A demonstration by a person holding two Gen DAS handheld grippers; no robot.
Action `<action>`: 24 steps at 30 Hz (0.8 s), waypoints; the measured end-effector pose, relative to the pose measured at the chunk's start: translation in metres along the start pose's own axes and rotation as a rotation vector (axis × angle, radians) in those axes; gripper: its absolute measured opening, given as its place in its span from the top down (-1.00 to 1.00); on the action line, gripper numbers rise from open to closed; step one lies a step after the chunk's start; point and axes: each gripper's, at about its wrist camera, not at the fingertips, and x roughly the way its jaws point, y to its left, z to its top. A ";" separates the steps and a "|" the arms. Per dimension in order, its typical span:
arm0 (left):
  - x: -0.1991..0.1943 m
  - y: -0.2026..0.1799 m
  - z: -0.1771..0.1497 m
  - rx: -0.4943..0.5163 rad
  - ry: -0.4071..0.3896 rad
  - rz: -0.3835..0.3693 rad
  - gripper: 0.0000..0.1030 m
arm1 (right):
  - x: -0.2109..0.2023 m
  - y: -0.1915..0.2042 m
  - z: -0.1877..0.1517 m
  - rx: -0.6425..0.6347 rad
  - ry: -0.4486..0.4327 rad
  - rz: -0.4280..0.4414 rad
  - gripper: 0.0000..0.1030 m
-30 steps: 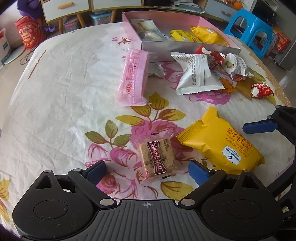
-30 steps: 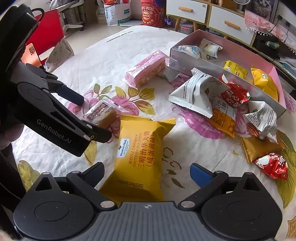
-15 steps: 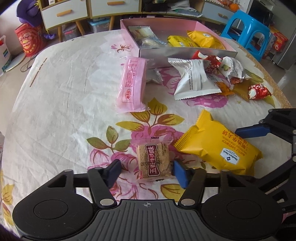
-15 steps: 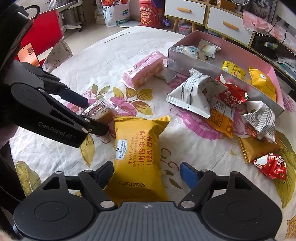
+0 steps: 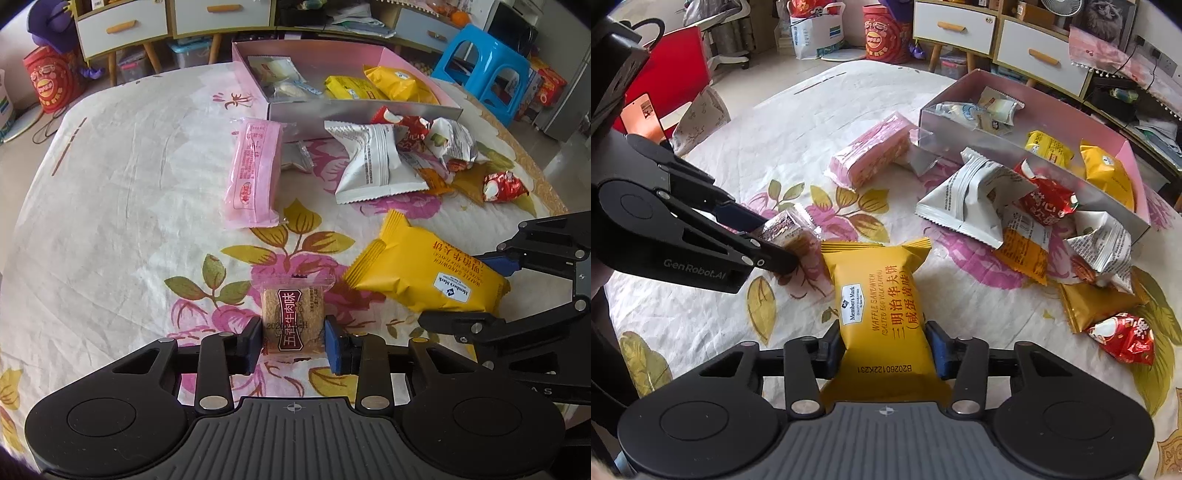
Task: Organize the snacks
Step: 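Grasp the brown square cake with left tool while right tool grasps yellow waffle pack, then carry the cake and waffle pack into the pink box and open both tools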
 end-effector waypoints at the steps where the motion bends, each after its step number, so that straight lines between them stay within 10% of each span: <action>1: -0.002 0.000 0.001 -0.001 -0.006 -0.002 0.38 | -0.001 -0.001 0.000 0.000 -0.006 -0.005 0.31; 24: 0.002 0.005 0.109 -0.159 -0.221 -0.045 0.38 | -0.042 -0.087 0.071 0.327 -0.266 -0.104 0.35</action>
